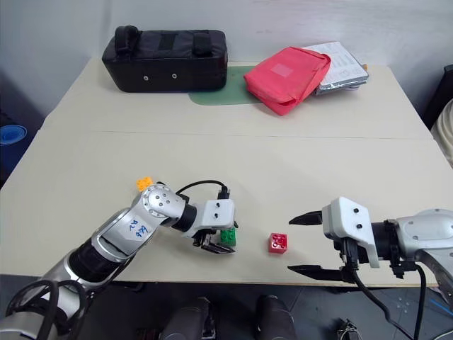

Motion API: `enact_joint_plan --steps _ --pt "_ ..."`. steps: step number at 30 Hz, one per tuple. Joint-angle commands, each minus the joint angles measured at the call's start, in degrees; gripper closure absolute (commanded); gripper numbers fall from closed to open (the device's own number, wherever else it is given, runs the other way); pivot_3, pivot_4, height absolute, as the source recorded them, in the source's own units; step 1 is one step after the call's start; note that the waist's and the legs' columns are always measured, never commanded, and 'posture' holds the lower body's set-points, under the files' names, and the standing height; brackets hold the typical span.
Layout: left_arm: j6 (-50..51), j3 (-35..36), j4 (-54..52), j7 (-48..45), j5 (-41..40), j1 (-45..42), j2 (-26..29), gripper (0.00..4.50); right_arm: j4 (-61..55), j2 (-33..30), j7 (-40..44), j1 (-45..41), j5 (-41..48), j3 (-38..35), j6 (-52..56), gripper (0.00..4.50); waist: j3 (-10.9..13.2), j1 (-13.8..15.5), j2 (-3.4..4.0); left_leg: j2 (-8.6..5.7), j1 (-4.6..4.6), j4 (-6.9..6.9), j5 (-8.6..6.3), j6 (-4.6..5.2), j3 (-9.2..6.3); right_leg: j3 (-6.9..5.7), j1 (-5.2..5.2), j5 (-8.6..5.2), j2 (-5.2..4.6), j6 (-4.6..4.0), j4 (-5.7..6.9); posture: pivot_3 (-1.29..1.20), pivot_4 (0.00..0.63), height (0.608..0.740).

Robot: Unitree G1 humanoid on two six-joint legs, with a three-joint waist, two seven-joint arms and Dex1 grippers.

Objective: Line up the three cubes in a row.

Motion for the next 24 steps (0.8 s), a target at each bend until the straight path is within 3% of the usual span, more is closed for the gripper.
enact_joint_plan --steps 1,8,18,22,24 --pt "-1.34 -0.28 -0.73 -0.41 -0.48 -0.62 0.25 0.03 -0.61 0.32 -0.12 -0.65 0.26 0.12 -0.89 0.0 0.0 0.04 0.0 0.0 0.0 0.0 0.0 0.0 0.0 0.0 0.0 0.0 0.0 0.0 0.0 0.0 0.15 0.74" --pt "-0.43 6.63 0.31 -1.7 -5.44 -3.2 0.42 0.03 1.07 0.2 0.27 -1.96 -0.33 0.91 -1.67 0.0 0.0 0.0 0.0 0.0 0.0 0.01 0.01 0.0 0.0 0.0 0.0 0.0 0.0 0.0 0.01 0.0 0.15 0.74" --pt "2.55 27.0 6.32 -5.12 -17.83 -5.91 9.45 0.03 8.14 3.02 0.61 -11.64 0.94 5.19 -1.75 0.0 0.0 -0.42 0.0 0.05 -0.01 0.01 0.06 -0.08 0.0 -0.04 -0.04 -0.01 0.08 -0.02 0.07 0.0 0.15 0.74" --pt "-3.52 40.81 4.85 -8.16 -20.19 7.68 19.77 0.03 12.15 3.86 2.31 -16.68 0.61 7.88 -1.97 0.0 0.0 -1.15 0.01 0.06 0.04 -0.06 0.05 -0.11 0.03 -0.02 -0.03 -0.03 0.08 -0.05 0.05 0.0 0.15 0.74" --pt "-2.84 49.31 2.84 -8.05 -22.69 15.8 21.53 0.03 13.95 4.25 3.46 -18.47 0.63 8.67 -2.16 0.0 0.01 -1.59 0.0 0.1 0.02 -0.08 0.04 -0.13 0.02 -0.05 -0.05 -0.04 0.08 -0.08 0.03 0.0 0.15 0.74"
